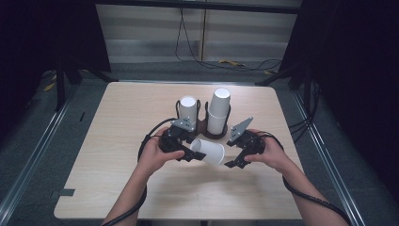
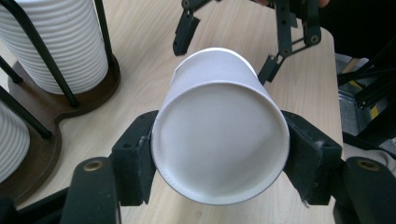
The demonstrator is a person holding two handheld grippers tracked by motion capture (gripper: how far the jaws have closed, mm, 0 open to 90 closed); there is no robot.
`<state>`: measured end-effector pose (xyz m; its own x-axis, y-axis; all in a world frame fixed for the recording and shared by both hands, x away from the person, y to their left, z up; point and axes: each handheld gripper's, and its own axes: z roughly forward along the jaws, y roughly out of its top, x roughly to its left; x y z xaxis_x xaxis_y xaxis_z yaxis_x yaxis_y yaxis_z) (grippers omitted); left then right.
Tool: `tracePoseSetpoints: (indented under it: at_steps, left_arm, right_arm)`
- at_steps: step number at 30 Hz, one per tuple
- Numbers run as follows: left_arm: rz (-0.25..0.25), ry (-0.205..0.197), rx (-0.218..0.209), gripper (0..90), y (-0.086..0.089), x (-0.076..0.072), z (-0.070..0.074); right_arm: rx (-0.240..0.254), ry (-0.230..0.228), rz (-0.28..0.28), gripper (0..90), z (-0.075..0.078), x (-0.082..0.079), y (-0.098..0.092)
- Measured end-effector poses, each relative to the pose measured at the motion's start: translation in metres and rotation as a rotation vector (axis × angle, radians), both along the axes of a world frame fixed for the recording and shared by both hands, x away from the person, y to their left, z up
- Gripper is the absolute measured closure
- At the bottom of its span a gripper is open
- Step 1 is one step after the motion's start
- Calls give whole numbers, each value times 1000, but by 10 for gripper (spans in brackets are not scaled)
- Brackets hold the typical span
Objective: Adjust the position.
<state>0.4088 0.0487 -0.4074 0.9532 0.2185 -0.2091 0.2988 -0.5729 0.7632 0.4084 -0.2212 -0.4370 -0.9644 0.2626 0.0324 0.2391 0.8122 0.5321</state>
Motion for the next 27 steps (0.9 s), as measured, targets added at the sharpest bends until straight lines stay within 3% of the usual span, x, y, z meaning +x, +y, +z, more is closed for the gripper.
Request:
tracePoseSetpoints:
  at_steps: [7, 27]
  left_arm:
    - [3, 2, -17, 344, 0, 1, 4]
    - [-13, -2, 0, 344, -7, 2, 15]
  right_arm:
    - [31, -3, -8, 135, -3, -4, -1]
    - [143, -24, -50, 135, -15, -9, -6]
